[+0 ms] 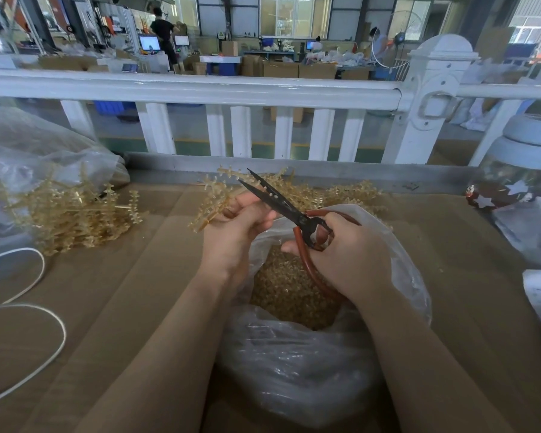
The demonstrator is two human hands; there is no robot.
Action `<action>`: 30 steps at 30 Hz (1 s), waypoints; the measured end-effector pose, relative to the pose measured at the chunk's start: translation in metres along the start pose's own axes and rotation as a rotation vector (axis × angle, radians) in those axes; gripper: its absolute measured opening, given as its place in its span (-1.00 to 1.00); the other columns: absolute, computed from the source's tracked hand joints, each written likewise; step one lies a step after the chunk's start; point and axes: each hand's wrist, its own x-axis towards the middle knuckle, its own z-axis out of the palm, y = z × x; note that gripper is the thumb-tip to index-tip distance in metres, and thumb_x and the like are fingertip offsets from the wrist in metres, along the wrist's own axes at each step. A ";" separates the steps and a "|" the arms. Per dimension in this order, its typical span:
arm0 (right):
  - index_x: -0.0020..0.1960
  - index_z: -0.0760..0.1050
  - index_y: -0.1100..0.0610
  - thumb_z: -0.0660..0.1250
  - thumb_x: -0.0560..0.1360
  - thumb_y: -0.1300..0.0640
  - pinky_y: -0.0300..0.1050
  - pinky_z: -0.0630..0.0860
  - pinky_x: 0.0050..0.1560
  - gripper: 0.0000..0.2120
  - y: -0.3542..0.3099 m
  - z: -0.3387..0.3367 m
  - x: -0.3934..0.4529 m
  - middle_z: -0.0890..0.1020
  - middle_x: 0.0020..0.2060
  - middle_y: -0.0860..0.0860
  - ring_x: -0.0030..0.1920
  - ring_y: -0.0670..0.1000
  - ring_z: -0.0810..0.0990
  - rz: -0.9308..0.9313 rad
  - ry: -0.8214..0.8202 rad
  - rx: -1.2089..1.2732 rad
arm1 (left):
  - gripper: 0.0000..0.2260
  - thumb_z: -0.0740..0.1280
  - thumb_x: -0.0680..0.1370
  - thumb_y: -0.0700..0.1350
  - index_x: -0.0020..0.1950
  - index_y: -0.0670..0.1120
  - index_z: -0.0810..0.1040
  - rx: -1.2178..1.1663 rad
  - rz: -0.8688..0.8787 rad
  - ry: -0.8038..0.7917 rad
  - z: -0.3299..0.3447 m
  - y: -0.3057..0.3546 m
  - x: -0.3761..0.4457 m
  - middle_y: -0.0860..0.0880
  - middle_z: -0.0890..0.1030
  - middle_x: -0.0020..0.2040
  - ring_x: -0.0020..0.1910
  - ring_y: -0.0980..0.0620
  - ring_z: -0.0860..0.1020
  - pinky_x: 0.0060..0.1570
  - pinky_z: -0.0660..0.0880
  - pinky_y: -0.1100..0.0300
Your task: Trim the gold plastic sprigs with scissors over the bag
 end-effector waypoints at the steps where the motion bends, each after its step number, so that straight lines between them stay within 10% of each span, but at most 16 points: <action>1: -0.08 0.59 -0.02 0.07 0.29 -0.64 -0.33 0.40 -0.28 -0.25 0.000 -0.001 0.000 0.61 -0.31 -0.18 -0.30 -0.16 0.49 0.004 -0.003 -0.009 | -0.77 0.38 0.50 -0.35 -0.22 -0.06 0.70 -0.003 -0.006 0.006 0.000 0.000 0.000 -0.03 0.69 -0.22 -0.21 0.07 0.63 -0.13 0.57 0.26; 30: -0.12 0.59 0.00 0.06 0.32 -0.64 -0.20 0.56 -0.21 -0.25 0.000 0.000 0.000 0.58 -0.32 -0.19 -0.30 -0.15 0.50 -0.037 0.033 0.051 | -0.85 0.31 0.55 -0.35 -0.13 -0.16 0.63 0.050 -0.032 -0.078 0.000 -0.003 -0.001 -0.06 0.66 -0.29 -0.29 0.05 0.62 -0.22 0.56 0.26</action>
